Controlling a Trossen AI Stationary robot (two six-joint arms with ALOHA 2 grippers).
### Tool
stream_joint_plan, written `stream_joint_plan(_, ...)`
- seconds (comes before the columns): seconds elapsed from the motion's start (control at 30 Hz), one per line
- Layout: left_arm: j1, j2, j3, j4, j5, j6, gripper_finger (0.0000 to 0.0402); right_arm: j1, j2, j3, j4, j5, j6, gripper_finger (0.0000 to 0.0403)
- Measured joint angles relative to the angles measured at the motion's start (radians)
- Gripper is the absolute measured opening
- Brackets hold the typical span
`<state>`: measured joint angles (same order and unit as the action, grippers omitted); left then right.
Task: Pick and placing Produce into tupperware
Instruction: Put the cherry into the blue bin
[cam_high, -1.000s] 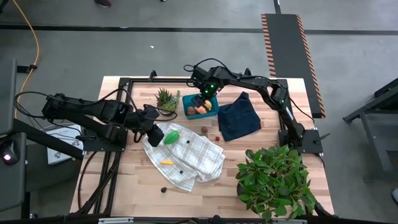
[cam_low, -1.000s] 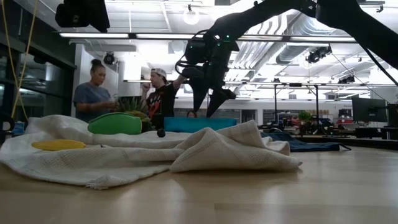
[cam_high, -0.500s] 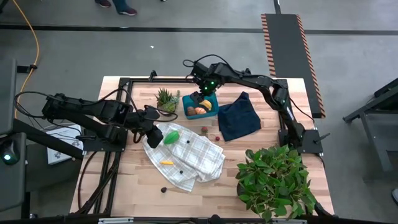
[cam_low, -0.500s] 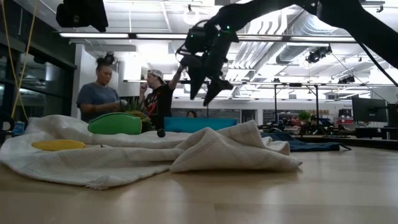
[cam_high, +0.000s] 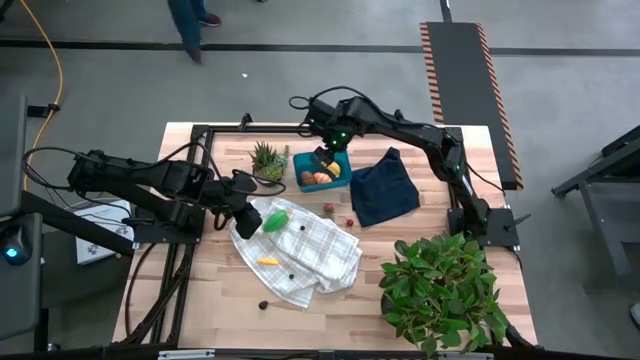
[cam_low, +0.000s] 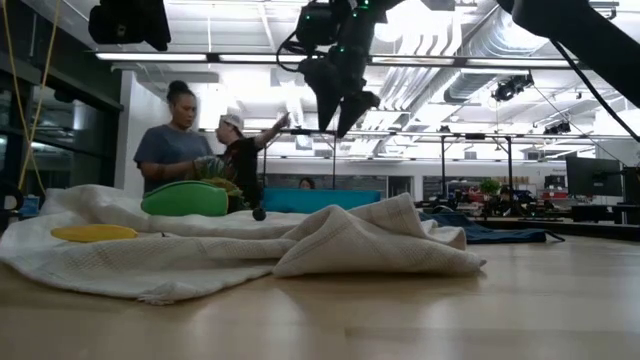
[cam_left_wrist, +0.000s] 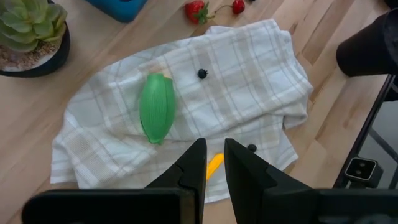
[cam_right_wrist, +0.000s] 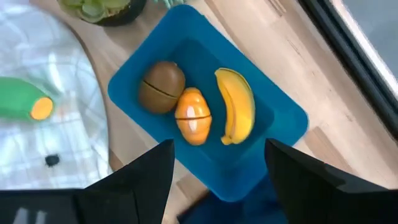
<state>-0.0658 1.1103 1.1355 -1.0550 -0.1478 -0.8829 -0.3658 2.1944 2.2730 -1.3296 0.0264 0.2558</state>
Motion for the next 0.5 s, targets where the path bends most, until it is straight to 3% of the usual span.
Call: stream_joint_plan(0.5,0.0,0.0,0.0,0.002,0.01,-0.012,0.0046,0.033,-0.07,0.002,-0.061,0.086,-0.017,0.024)
